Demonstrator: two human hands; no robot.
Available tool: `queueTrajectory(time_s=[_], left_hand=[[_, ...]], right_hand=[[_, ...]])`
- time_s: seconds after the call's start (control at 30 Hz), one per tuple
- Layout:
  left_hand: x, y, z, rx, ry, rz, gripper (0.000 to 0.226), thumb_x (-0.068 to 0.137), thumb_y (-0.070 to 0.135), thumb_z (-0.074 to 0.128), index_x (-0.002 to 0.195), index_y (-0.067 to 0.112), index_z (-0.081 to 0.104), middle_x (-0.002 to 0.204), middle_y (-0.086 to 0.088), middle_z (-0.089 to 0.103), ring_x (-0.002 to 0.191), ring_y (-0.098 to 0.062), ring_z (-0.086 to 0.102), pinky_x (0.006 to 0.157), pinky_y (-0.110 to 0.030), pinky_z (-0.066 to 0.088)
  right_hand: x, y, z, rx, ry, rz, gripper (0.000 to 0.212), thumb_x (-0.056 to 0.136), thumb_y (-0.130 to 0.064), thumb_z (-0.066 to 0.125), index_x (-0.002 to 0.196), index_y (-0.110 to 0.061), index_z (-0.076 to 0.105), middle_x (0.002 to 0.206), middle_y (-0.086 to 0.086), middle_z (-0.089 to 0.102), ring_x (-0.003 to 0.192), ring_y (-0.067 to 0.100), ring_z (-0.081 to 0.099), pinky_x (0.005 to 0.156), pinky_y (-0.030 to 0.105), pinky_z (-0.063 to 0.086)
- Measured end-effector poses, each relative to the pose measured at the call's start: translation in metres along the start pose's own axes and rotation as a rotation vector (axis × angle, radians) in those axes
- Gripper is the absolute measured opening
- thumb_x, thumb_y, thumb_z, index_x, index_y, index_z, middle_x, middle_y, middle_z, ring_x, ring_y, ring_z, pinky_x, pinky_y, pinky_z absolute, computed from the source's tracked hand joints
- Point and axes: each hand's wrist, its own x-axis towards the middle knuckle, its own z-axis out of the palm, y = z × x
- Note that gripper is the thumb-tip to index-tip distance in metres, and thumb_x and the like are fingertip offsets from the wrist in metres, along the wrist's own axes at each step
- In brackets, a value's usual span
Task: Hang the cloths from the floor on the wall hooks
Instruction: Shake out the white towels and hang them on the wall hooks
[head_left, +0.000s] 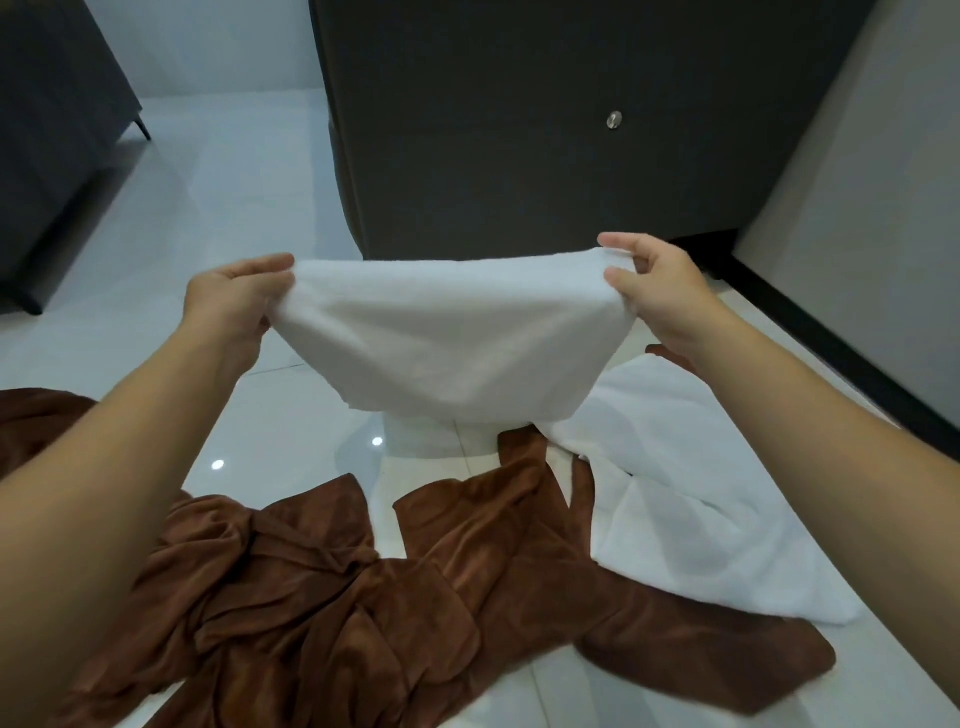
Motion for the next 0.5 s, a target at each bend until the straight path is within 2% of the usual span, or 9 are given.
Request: queueTrajectory(time_s=[0.07,0.13,0.2,0.3,0.4,0.5], left_hand=[[0.001,-0.001,-0.001,-0.005,0.004,-0.05,0.03,0.081,-0.006,0.06,0.098,0.015,0.072,0.113,-0.008,0.068,0.099,-0.019,0.063,0.076,-0.023,0.051],[-0.001,0.001,-0.002,-0.012,-0.009,-0.077,0.035,0.08,-0.008,0.056,0.097,0.018,0.073,0.119,-0.008,0.065,0.104,-0.022,0.061,0.077,-0.027,0.051],[-0.004,0.005,-0.002,-0.037,-0.026,-0.084,0.038,0.08,-0.007,0.056,0.097,0.022,0.074,0.118,-0.004,0.064,0.104,-0.021,0.058,0.078,-0.028,0.05],[-0.008,0.011,-0.004,-0.147,-0.03,-0.074,0.028,0.083,0.0,0.064,0.096,0.022,0.075,0.111,0.001,0.067,0.099,-0.015,0.062,0.08,-0.028,0.052],[-0.009,0.015,-0.006,-0.265,-0.012,-0.035,0.015,0.083,0.003,0.07,0.087,0.017,0.075,0.101,-0.004,0.07,0.096,-0.017,0.068,0.083,-0.028,0.056],[-0.008,0.018,-0.005,-0.293,0.028,-0.008,0.018,0.083,0.0,0.068,0.091,0.016,0.064,0.097,-0.007,0.065,0.094,-0.022,0.067,0.079,-0.027,0.056]], right_hand=[[0.0,0.002,-0.002,0.04,-0.047,0.05,0.045,0.098,-0.007,0.048,0.138,-0.027,0.053,0.133,-0.009,0.053,0.12,0.011,0.05,0.081,0.024,0.047],[-0.001,0.002,-0.003,0.082,-0.061,0.075,0.049,0.097,0.0,0.044,0.138,-0.025,0.052,0.125,-0.012,0.058,0.112,0.009,0.056,0.073,0.02,0.05],[-0.001,0.001,-0.003,0.118,-0.055,0.067,0.052,0.095,0.005,0.043,0.137,-0.024,0.053,0.114,-0.015,0.062,0.105,0.01,0.062,0.076,0.024,0.056],[0.002,0.002,-0.005,0.2,-0.021,0.043,0.054,0.092,0.007,0.048,0.136,-0.024,0.053,0.116,-0.011,0.064,0.108,0.012,0.062,0.084,0.032,0.058],[0.003,0.0,-0.007,0.321,0.004,0.037,0.046,0.093,-0.001,0.056,0.133,-0.023,0.056,0.12,-0.005,0.064,0.11,0.013,0.063,0.088,0.036,0.057],[0.002,-0.002,-0.007,0.336,0.078,-0.002,0.035,0.09,-0.007,0.065,0.122,-0.02,0.062,0.116,0.0,0.065,0.109,0.016,0.063,0.089,0.037,0.057]])
